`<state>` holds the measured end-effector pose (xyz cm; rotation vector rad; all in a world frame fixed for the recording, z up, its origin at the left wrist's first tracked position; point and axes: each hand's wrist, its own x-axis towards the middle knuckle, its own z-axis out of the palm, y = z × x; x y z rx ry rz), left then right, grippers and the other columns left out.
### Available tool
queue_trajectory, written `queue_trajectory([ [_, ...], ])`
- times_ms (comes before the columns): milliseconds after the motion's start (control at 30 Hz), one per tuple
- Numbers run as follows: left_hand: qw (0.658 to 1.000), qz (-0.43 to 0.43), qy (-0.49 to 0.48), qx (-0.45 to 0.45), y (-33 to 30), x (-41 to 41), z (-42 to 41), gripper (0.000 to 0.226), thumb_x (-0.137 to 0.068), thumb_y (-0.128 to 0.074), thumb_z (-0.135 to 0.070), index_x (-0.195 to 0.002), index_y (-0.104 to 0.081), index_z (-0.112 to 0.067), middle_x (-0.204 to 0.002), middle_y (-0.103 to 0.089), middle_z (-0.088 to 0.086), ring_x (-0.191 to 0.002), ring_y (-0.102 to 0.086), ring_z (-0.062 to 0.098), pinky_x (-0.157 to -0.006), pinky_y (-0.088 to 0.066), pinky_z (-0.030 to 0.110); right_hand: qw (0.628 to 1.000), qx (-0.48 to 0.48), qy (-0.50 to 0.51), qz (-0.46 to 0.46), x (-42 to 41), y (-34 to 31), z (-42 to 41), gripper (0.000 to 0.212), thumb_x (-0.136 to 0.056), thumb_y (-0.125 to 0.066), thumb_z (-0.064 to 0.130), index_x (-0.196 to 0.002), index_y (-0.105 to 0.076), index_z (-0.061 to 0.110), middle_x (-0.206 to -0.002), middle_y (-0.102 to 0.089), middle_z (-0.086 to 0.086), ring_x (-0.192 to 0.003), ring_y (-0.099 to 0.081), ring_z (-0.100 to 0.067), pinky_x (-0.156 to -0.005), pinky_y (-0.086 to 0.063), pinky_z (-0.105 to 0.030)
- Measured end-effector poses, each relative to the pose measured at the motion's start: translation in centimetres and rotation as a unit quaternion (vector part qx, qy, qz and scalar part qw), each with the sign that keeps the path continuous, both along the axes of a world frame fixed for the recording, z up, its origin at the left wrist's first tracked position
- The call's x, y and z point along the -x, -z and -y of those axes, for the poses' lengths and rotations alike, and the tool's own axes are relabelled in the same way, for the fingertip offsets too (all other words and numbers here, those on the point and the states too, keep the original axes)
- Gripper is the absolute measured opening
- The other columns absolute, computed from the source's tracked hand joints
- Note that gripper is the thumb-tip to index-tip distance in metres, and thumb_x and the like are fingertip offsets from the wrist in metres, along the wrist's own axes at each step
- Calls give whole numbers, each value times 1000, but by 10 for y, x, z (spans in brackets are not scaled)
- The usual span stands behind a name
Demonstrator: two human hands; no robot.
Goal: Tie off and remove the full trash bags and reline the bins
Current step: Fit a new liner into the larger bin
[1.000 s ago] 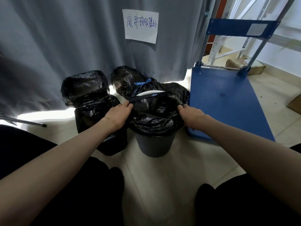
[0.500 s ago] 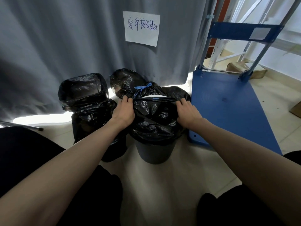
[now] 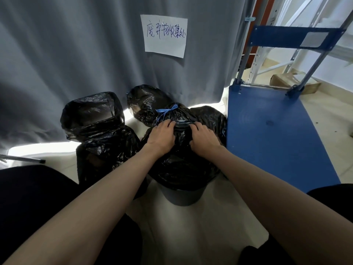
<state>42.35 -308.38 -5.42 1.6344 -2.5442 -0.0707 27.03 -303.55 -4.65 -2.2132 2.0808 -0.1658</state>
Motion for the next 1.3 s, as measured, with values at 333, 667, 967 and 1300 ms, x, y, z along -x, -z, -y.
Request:
queue_trajectory([
  [333, 999, 12, 5, 32, 16, 13, 8, 57, -99, -39, -24, -150, -25, -1, -155, -29, 13, -143, -27, 25, -118, -25, 38, 999, 13, 20, 40, 4, 11, 22, 66, -90, -54, 25, -148, -28, 9, -148, -36, -9, -136, -35, -28, -113, -28, -43],
  [667, 998, -47, -23, -40, 13, 11, 21, 59, -101, -39, -38, -150, -30, -7, -143, -41, 14, -128, -44, 32, -107, -36, 42, 993, -44, 65, 91, 16, 16, 30, 68, -88, -58, 28, -147, -28, 11, -141, -40, -14, -129, -41, -33, -104, -37, -45],
  [967, 999, 3, -11, 42, 4, -18, -11, 58, -99, -43, -26, -149, -27, -2, -150, -35, 13, -139, -31, 25, -118, -23, 33, 996, -13, 53, 67, 16, 18, 15, 70, -90, -56, 26, -149, -24, 7, -142, -35, -16, -127, -40, -36, -101, -38, -45],
  [1300, 994, 74, -31, 77, 5, -47, -57, 56, -99, -39, -13, -151, -23, -1, -151, -33, 13, -139, -34, 25, -116, -28, 31, 999, 11, 30, 25, 10, 10, -8, 71, -91, -53, 24, -151, -21, 6, -151, -28, -16, -138, -31, -35, -114, -28, -46],
])
